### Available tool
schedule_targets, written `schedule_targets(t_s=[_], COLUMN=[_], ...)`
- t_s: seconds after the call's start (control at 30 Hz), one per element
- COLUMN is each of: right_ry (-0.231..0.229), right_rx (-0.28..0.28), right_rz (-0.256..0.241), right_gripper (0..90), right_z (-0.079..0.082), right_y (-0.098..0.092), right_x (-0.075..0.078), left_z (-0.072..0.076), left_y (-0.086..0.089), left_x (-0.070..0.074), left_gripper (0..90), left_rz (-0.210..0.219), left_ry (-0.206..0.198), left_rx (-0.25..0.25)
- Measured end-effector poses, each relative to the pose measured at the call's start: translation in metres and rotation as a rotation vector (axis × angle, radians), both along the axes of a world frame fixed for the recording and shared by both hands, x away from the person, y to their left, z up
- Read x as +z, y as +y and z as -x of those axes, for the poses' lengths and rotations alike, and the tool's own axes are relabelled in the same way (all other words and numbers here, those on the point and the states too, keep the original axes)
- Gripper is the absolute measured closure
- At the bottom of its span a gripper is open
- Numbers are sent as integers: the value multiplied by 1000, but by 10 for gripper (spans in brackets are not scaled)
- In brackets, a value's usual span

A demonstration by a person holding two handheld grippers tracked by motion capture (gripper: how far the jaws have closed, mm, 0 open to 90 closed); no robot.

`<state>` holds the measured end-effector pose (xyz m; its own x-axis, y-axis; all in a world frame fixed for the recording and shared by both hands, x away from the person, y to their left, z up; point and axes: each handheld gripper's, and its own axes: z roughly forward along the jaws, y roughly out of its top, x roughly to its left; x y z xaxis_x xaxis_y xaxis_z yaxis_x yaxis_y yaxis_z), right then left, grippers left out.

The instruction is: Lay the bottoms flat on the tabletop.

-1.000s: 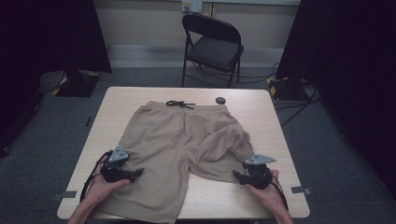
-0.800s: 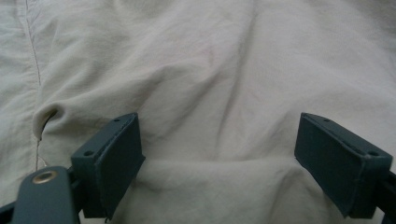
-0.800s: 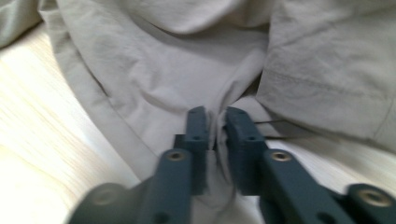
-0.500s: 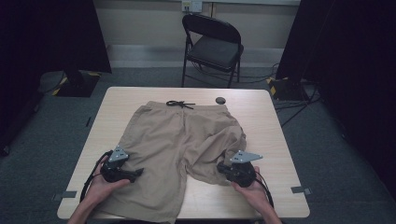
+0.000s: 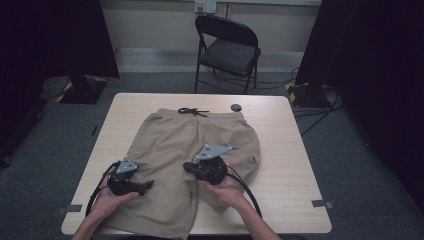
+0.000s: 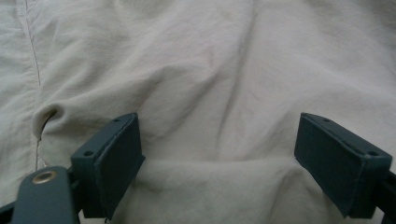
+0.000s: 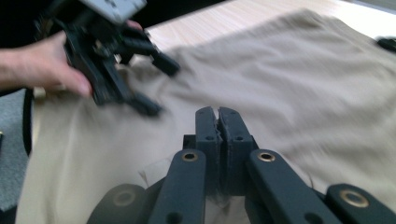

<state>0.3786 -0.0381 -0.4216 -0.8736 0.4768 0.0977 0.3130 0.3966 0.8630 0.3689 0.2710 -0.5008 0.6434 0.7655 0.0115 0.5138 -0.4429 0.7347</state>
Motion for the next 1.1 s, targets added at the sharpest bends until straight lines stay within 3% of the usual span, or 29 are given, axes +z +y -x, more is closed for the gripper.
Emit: schedule_targets(t_s=[0.1,0.17,0.4,0.57,0.8,0.9,0.93,0.97,1.0,1.1], right_ry=[3,18,121,140,120,98,89,89,89,94], right_rx=[22,31,26,36,23,-1,-24,-24,-50,-61], right_rz=[-10,9,89,142,50,32,6,6,1,15], right_gripper=[873,870,850,789,529,517,515,515,524,553], right_z=[-6,-11,-30,-29,-18,-13,-10,-10,-6,3], right_y=[22,34,58,64,43,31,14,14,-1,-21], right_x=[3,-2,-46,-58,-36,-27,-22,-22,-21,-24], left_z=[0,0,0,0,0,0,0,0,0,0], left_y=[0,0,0,0,1,0,0,0,0,0], left_x=[0,0,0,0,0,0,0,0,0,0], left_gripper=[144,144,144,144,144,144,144,144,144,144], left_rz=[8,7,8,8,-2,3,8,8,6,4], left_ry=[3,2,3,3,2,1,1,1,2,1], left_rx=[1,0,-2,-1,-8,-5,-1,-1,-2,-3])
